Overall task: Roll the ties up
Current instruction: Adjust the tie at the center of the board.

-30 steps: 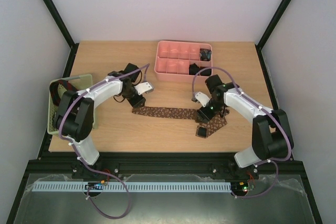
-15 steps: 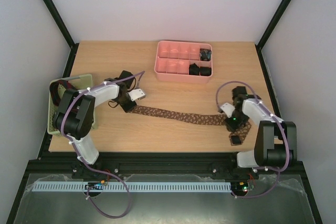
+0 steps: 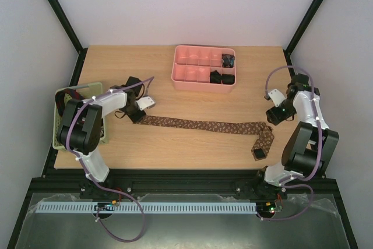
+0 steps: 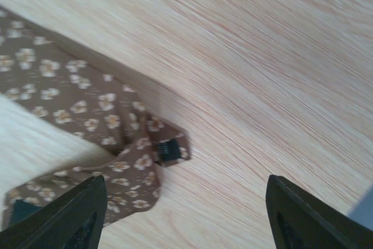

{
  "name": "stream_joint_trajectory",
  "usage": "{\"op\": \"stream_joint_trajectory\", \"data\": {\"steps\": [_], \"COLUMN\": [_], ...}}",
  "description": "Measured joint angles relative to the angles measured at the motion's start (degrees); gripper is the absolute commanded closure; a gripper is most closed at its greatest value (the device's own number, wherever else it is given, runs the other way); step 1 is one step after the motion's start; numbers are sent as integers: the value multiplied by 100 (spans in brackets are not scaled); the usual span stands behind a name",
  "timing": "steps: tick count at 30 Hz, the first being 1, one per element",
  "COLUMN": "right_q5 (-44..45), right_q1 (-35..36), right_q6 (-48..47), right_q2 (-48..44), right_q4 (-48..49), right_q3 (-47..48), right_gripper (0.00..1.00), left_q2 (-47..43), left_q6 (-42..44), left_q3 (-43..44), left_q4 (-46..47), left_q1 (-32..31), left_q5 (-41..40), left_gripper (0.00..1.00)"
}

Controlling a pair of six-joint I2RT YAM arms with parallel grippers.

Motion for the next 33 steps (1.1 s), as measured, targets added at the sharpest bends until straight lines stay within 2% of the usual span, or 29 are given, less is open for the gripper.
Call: {"op": "stream_joint_trajectory", "data": {"steps": [5,9,14,18,25,30,33], "right_q5": [-772,-1010,-1071,-975,-839,-850,-861], "right_q1": [103,363,505,503,503,503,503], "right_q6": [-59,-50,-17,-57,-232,-345,-396], "right_q2": [-31,208,1248,1998,2142,2057,1888], "right_q4": [-293,-282,-308,-378,-560,-597,-612], "right_q3": [17,15,317,586,564,343,59], "right_gripper": [17,15,14,21,41,54,66], "left_q2": [0,2,127,435,935,1119,1128], "left_q6": [-9,31,20,-7,-50,-70,0], "left_q3": [205,459,682,841,1300,1519,1493], "left_q4": [-249,-433,-649,-820,-1189,-1421,-1486], "left_q1": [378,557,647,791,1056,1091,1091], "left_q5": [249,529,822,883,988,1113,1185], "left_gripper": [52,48,45,45,47,56,63]}}
